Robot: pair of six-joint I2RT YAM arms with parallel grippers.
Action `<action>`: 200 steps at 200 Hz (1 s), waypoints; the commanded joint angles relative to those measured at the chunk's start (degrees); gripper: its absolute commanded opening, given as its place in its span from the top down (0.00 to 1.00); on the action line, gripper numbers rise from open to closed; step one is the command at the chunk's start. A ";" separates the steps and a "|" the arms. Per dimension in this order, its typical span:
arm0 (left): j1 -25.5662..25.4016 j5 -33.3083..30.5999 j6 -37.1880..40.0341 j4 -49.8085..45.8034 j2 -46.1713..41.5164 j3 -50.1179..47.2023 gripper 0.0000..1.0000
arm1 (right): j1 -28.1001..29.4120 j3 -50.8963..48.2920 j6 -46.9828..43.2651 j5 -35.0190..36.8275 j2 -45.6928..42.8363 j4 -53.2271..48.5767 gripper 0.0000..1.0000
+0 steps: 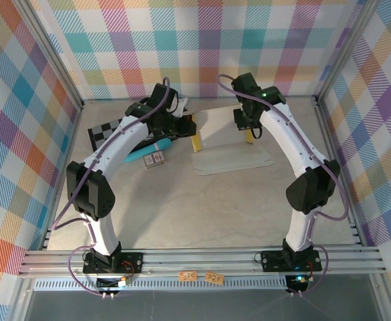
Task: Fold the paper box
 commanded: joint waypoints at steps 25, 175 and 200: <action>-0.48 5.06 -2.29 5.95 -2.43 -0.04 1.00 | -2.18 -5.70 0.96 -11.35 -4.39 4.36 0.72; -0.66 4.61 -2.24 5.38 -3.48 -0.54 1.00 | -3.25 -5.13 1.13 1.47 -3.27 0.84 0.90; -0.79 4.44 -2.19 5.17 -3.45 -0.39 1.00 | -0.78 -1.18 5.22 13.43 0.03 -5.48 1.00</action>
